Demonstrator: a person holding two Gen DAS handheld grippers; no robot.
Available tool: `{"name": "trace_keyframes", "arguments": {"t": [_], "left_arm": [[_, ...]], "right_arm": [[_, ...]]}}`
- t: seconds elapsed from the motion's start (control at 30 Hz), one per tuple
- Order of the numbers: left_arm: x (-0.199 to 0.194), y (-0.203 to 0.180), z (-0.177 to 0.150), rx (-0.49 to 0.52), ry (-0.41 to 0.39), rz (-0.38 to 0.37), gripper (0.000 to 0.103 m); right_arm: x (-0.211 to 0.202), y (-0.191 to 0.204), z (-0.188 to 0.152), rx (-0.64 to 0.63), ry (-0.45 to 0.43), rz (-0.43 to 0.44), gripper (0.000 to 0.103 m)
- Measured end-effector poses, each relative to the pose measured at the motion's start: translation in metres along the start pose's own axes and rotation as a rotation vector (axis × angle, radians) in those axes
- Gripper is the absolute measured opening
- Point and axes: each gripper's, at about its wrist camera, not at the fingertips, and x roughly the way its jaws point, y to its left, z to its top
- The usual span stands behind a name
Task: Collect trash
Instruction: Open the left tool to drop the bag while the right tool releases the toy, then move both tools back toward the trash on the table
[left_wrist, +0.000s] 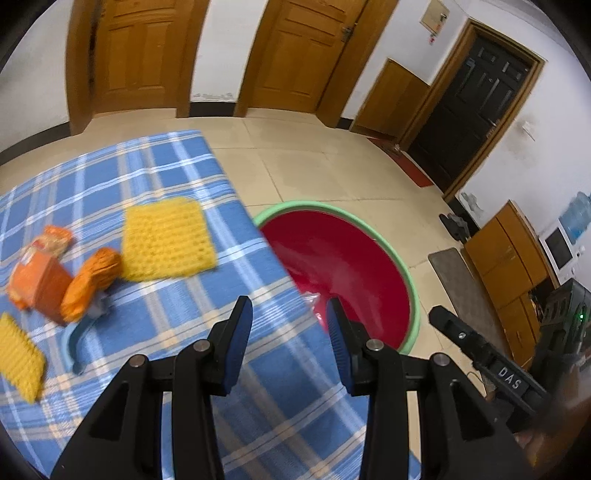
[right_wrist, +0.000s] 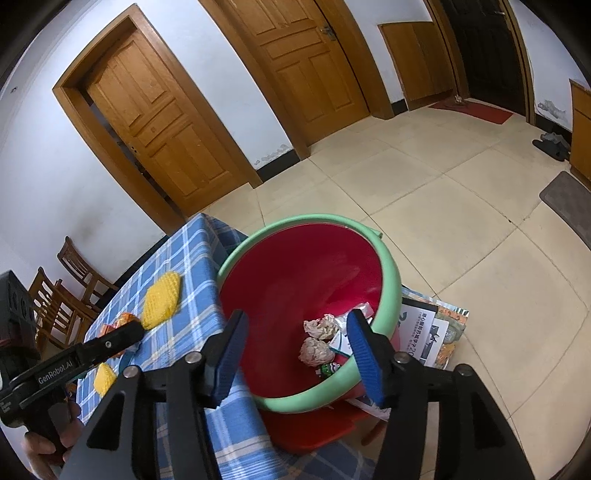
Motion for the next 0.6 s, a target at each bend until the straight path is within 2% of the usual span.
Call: {"name": "trace_keyframes", "arguments": {"t": [0.6], "left_arm": [[-0.069, 0.082, -0.041, -0.142, -0.072, 0.132, 0.042]], "right_arm": [[-0.012, 0.063, -0.018, -0.079, -0.018, 0.044, 0.067]]}}
